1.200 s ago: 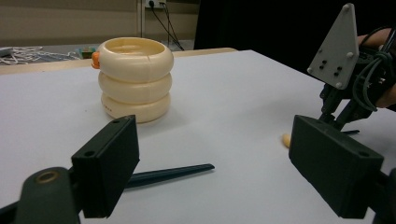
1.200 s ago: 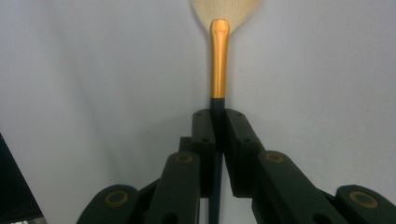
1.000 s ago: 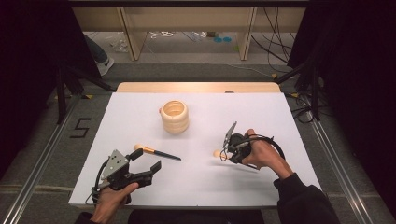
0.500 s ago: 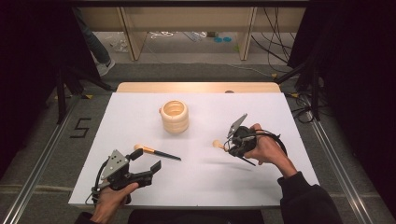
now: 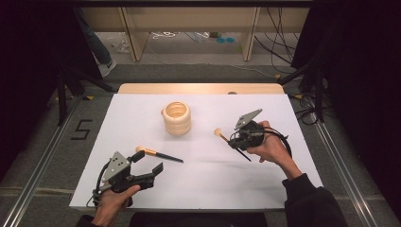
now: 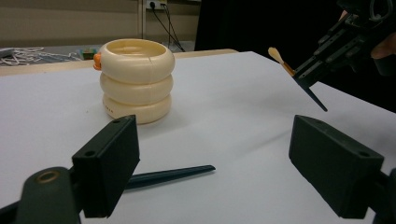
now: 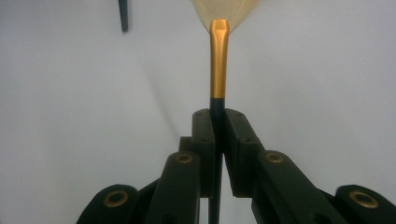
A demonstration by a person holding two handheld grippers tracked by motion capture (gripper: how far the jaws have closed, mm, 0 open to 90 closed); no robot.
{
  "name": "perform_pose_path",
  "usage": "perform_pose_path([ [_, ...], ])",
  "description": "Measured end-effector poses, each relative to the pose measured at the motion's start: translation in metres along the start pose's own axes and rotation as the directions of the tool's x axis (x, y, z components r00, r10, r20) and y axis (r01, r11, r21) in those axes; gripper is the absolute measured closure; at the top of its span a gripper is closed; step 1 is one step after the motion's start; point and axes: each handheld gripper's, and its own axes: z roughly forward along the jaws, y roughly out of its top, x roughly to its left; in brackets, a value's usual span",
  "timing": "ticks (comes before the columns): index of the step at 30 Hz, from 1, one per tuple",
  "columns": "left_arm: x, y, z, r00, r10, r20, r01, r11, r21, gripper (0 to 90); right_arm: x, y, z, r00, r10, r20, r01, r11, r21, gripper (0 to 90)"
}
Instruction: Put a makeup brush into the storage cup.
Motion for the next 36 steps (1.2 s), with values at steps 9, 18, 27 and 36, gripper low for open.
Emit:
perform_pose_path([
  [9, -0.003, 0.0, 0.004, 0.9999, -0.006, 0.012, 0.006, 1.0, 0.007, 16.0, -0.001, 0.003, -0.004, 0.9987, 0.05, -0.007, -0.051, 0.989, -0.141, 83.4],
  [18, -0.015, -0.002, 0.023, 0.9979, -0.014, 0.064, 0.011, 0.9992, 0.039, 16.1, 0.003, 0.007, 0.0, 0.9921, 0.096, -0.081, -0.114, 0.96, -0.255, 83.4],
  [27, -0.036, -0.001, 0.049, 0.9944, 0.007, 0.105, -0.011, 0.999, 0.044, 17.2, 0.017, 0.014, 0.006, 0.9905, 0.074, -0.116, -0.11, 0.934, -0.339, 83.4],
  [36, -0.048, 0.001, 0.068, 0.984, 0.024, 0.176, -0.03, 0.999, 0.033, 17.4, 0.029, 0.017, 0.012, 0.9862, 0.065, -0.152, -0.123, 0.902, -0.414, 83.4],
])
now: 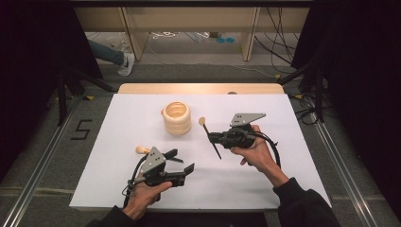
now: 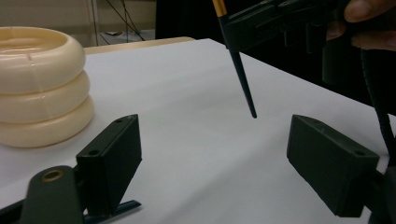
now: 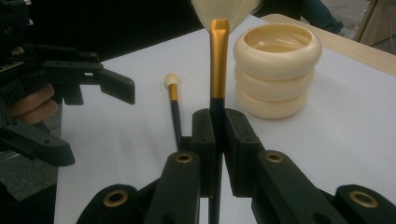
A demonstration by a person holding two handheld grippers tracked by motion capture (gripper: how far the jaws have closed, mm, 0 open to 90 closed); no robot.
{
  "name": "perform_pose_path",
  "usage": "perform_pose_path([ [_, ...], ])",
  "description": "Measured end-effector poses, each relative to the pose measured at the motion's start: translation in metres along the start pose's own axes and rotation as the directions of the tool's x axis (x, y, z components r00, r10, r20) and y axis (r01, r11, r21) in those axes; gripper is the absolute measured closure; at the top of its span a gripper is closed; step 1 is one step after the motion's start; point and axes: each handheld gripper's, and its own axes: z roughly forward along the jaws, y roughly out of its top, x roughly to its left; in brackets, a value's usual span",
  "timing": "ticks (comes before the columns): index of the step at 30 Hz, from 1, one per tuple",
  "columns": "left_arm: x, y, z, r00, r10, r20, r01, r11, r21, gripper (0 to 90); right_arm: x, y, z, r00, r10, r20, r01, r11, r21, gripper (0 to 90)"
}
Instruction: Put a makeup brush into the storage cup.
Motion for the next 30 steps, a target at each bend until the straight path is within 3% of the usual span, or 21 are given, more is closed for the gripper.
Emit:
perform_pose_path([
  [2, -0.003, 0.001, 0.003, 1.0, 0.003, 0.006, -0.003, 1.0, 0.002, 17.4, 0.001, 0.0, 0.0, 0.9998, -0.015, 0.011, 0.015, 1.0, -0.006, 83.4],
  [3, -0.003, 0.001, 0.005, 0.9997, 0.016, 0.016, -0.016, 0.9998, -0.011, 17.5, 0.002, 0.0, 0.002, 0.9999, -0.014, 0.003, 0.014, 1.0, -0.022, 83.4],
  [5, -0.005, 0.002, 0.008, 0.9999, 0.004, 0.013, -0.004, 1.0, -0.004, 18.2, 0.006, 0.0, 0.003, 0.9997, 0.004, -0.023, -0.004, 1.0, -0.024, 83.4],
  [12, -0.005, 0.004, 0.014, 0.9993, 0.009, 0.036, -0.009, 0.9998, 0.016, 24.2, 0.018, 0.0, 0.011, 0.9961, -0.012, -0.087, 0.008, 0.999, -0.049, 83.4],
  [20, -0.007, 0.002, 0.021, 0.9974, -0.023, 0.068, 0.021, 0.9993, 0.03, 31.4, 0.024, -0.001, 0.017, 0.99, 0.003, -0.141, -0.01, 0.999, -0.053, 83.4],
  [21, -0.007, 0.002, 0.022, 0.9977, -0.019, 0.065, 0.016, 0.9993, 0.034, 32.8, 0.025, -0.001, 0.017, 0.99, 0.006, -0.141, -0.014, 0.998, -0.054, 83.4],
  [22, -0.009, 0.002, 0.022, 0.9966, -0.042, 0.071, 0.038, 0.9982, 0.046, 34.4, 0.026, 0.0, 0.018, 0.9895, 0.004, -0.145, -0.013, 0.998, -0.057, 83.4],
  [27, -0.007, 0.001, 0.025, 0.9961, -0.006, 0.088, 0.001, 0.9984, 0.057, 40.9, 0.028, 0.0, 0.02, 0.9875, -0.007, -0.158, -0.003, 0.998, -0.065, 83.4],
  [30, -0.008, 0.0, 0.027, 0.9956, -0.029, 0.089, 0.024, 0.9985, 0.05, 45.7, 0.028, 0.0, 0.021, 0.9884, -0.007, -0.152, -0.002, 0.998, -0.062, 83.4],
])
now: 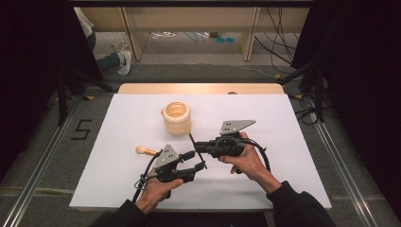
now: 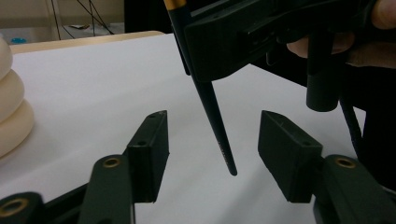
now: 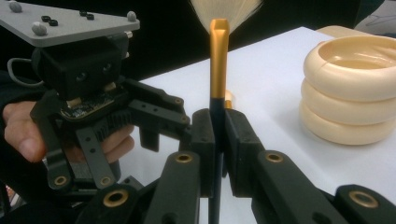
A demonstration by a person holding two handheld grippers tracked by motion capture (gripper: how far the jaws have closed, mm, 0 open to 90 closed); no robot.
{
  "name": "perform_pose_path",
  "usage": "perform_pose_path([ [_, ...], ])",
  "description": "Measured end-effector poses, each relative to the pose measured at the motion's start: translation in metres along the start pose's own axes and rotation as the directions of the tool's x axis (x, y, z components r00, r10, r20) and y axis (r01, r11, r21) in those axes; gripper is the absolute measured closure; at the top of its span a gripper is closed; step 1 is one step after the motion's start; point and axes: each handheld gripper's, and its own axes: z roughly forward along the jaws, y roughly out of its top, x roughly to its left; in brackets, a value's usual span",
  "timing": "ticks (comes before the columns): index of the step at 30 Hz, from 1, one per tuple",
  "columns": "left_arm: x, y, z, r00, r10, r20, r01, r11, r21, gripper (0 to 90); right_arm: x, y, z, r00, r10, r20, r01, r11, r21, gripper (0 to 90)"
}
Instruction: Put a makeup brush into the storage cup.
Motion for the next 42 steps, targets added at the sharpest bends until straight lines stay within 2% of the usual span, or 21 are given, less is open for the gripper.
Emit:
perform_pose_path([
  [4, 0.0, 0.001, 0.0, 1.0, 0.007, 0.005, -0.007, 1.0, 0.006, 50.3, 0.0, 0.0, 0.003, 1.0, -0.001, -0.01, 0.001, 1.0, -0.012, 83.4],
  [6, 0.001, 0.001, 0.001, 1.0, 0.005, 0.006, -0.005, 1.0, -0.002, 53.3, 0.001, 0.0, 0.002, 1.0, 0.0, -0.007, 0.0, 1.0, 0.002, 83.4],
  [7, 0.003, 0.001, 0.001, 0.9998, -0.004, 0.021, 0.004, 0.9999, -0.015, 56.2, 0.001, -0.001, 0.003, 0.9999, 0.007, -0.009, -0.007, 1.0, 0.001, 83.4],
  [9, 0.003, 0.001, 0.001, 0.9998, -0.012, 0.018, 0.012, 0.9998, -0.015, 59.0, 0.0, -0.001, 0.003, 0.9999, 0.008, -0.009, -0.008, 1.0, -0.005, 83.4],
  [11, 0.003, 0.002, 0.001, 0.999, -0.032, 0.031, 0.032, 0.9992, -0.022, 61.7, 0.0, -0.001, 0.003, 0.9999, 0.01, -0.008, -0.01, 1.0, -0.007, 83.4],
  [14, 0.006, 0.004, 0.001, 0.9989, -0.02, 0.043, 0.022, 0.9993, -0.031, 64.8, 0.0, -0.001, 0.003, 0.9999, 0.011, -0.009, -0.011, 1.0, -0.011, 83.4],
  [17, 0.006, 0.004, 0.001, 0.9987, -0.022, 0.047, 0.024, 0.9992, -0.033, 66.9, 0.001, -0.001, 0.003, 0.9998, 0.018, -0.011, -0.018, 1.0, -0.005, 83.4],
  [18, 0.005, 0.004, 0.001, 0.9981, -0.043, 0.045, 0.044, 0.9985, -0.032, 66.9, 0.001, -0.001, 0.003, 0.9998, 0.017, -0.012, -0.017, 1.0, -0.004, 83.4],
  [20, 0.006, 0.004, 0.002, 0.9974, -0.049, 0.052, 0.051, 0.9981, -0.035, 69.7, 0.002, -0.001, 0.003, 0.9998, 0.014, -0.016, -0.014, 1.0, -0.004, 83.4],
  [27, 0.008, 0.005, 0.003, 0.9967, -0.044, 0.068, 0.047, 0.9982, -0.039, 75.6, 0.002, -0.001, 0.003, 0.9998, 0.012, -0.016, -0.012, 1.0, -0.013, 83.4],
  [28, 0.008, 0.005, 0.003, 0.9959, -0.062, 0.066, 0.065, 0.997, -0.041, 76.4, 0.002, -0.001, 0.003, 0.9998, 0.012, -0.015, -0.013, 1.0, -0.01, 83.4],
  [31, 0.009, 0.005, 0.003, 0.9956, -0.064, 0.069, 0.066, 0.997, -0.041, 78.2, 0.001, -0.001, 0.003, 0.9994, 0.017, -0.029, -0.017, 1.0, -0.02, 83.4],
  [37, 0.011, 0.006, 0.004, 0.9952, -0.054, 0.082, 0.057, 0.9977, -0.036, 79.4, 0.001, -0.001, 0.002, 0.9994, 0.024, -0.026, -0.024, 1.0, -0.016, 83.4],
  [39, 0.01, 0.005, 0.004, 0.9905, -0.095, 0.099, 0.099, 0.9944, -0.037, 80.6, 0.001, -0.001, 0.001, 0.9997, 0.017, -0.018, -0.017, 1.0, -0.011, 83.4],
  [40, 0.01, 0.005, 0.004, 0.9905, -0.095, 0.099, 0.099, 0.9944, -0.037, 81.4, 0.001, -0.001, 0.001, 0.9998, 0.014, -0.016, -0.014, 1.0, -0.013, 83.4],
  [41, 0.01, 0.005, 0.004, 0.988, -0.101, 0.117, 0.105, 0.9938, -0.034, 81.6, 0.001, -0.001, 0.002, 0.9999, 0.0, -0.015, -0.001, 1.0, -0.024, 83.3],
  [42, 0.01, 0.005, 0.003, 0.9888, -0.1, 0.111, 0.104, 0.9941, -0.032, 81.8, 0.001, -0.001, 0.002, 0.9999, 0.0, -0.015, -0.001, 1.0, -0.027, 83.3],
])
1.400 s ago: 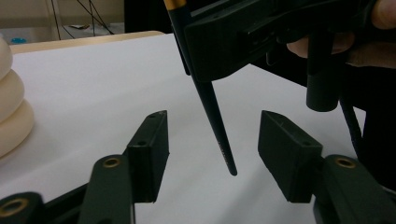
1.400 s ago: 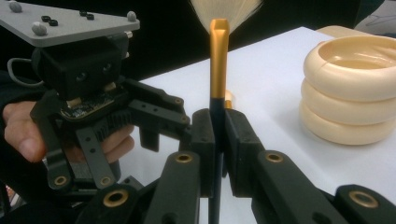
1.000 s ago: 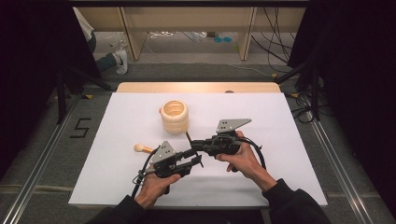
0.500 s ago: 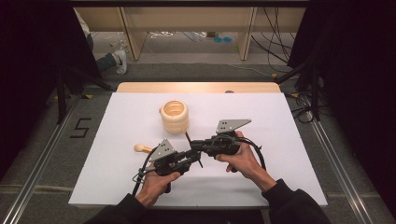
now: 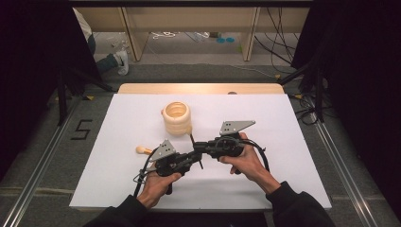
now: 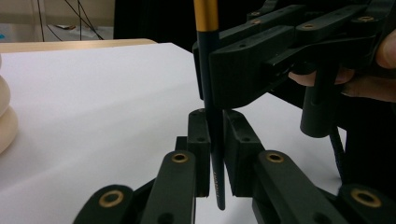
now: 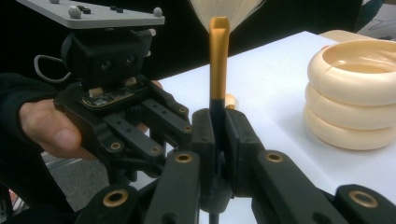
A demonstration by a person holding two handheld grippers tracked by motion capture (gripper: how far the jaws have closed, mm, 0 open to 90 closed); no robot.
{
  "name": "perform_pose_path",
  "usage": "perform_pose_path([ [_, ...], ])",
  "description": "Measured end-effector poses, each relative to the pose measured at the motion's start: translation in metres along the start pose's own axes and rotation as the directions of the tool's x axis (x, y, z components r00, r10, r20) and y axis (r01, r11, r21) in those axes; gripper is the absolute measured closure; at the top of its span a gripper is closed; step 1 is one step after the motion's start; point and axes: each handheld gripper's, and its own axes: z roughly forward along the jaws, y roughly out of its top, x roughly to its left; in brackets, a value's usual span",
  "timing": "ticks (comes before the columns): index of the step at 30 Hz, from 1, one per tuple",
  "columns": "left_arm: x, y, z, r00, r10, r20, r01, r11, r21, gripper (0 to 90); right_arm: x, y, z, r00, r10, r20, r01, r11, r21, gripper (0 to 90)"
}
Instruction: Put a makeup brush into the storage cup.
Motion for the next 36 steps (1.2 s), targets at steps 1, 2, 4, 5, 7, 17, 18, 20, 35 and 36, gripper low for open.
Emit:
perform_pose_path([
  [1, 0.001, 0.0, 0.0, 0.9999, 0.01, -0.003, -0.01, 1.0, 0.001, 82.1, 0.0, 0.0, 0.0, 1.0, -0.001, 0.005, 0.001, 1.0, -0.001, 83.3],
  [2, 0.003, 0.0, 0.0, 0.9996, 0.02, -0.019, -0.02, 0.9998, 0.0, 82.4, 0.0, 0.0, 0.0, 1.0, -0.004, 0.001, 0.004, 1.0, 0.002, 83.2],
  [4, 0.002, 0.0, 0.0, 0.9992, 0.018, -0.036, -0.018, 0.9998, 0.005, 83.4, 0.0, 0.0, -0.001, 1.0, -0.008, 0.001, 0.008, 1.0, 0.004, 83.0],
  [5, 0.002, 0.0, 0.0, 0.9992, 0.018, -0.036, -0.018, 0.9998, 0.005, 83.5, 0.0, -0.001, -0.001, 1.0, -0.005, 0.002, 0.005, 1.0, 0.009, 83.0],
  [7, 0.003, 0.0, 0.0, 0.9988, 0.032, -0.036, -0.032, 0.9995, 0.009, 83.6, -0.001, -0.001, -0.001, 1.0, -0.005, 0.003, 0.005, 1.0, 0.007, 83.0],
  [17, 0.012, 0.004, -0.006, 0.9895, 0.077, -0.122, -0.075, 0.997, 0.016, 83.7, 0.001, 0.003, -0.011, 0.998, 0.025, 0.059, -0.026, 1.0, 0.012, 58.3],
  [18, 0.012, 0.004, -0.006, 0.9895, 0.077, -0.122, -0.075, 0.997, 0.016, 83.7, 0.001, 0.003, -0.014, 0.9965, 0.009, 0.083, -0.011, 1.0, 0.017, 55.4],
  [20, 0.015, 0.005, -0.008, 0.9879, 0.087, -0.128, -0.087, 0.9962, 0.011, 83.7, 0.001, 0.002, -0.019, 0.9925, 0.006, 0.122, -0.009, 1.0, 0.026, 50.3],
  [35, 0.024, 0.011, -0.016, 0.9773, 0.103, -0.185, -0.103, 0.9946, 0.006, 83.6, -0.006, -0.009, -0.046, 0.9405, 0.02, 0.339, -0.034, 0.999, 0.035, 25.3],
  [36, 0.025, 0.011, -0.016, 0.9763, 0.099, -0.192, -0.1, 0.995, 0.005, 83.6, -0.005, -0.012, -0.049, 0.936, 0.026, 0.351, -0.04, 0.999, 0.033, 23.1],
])
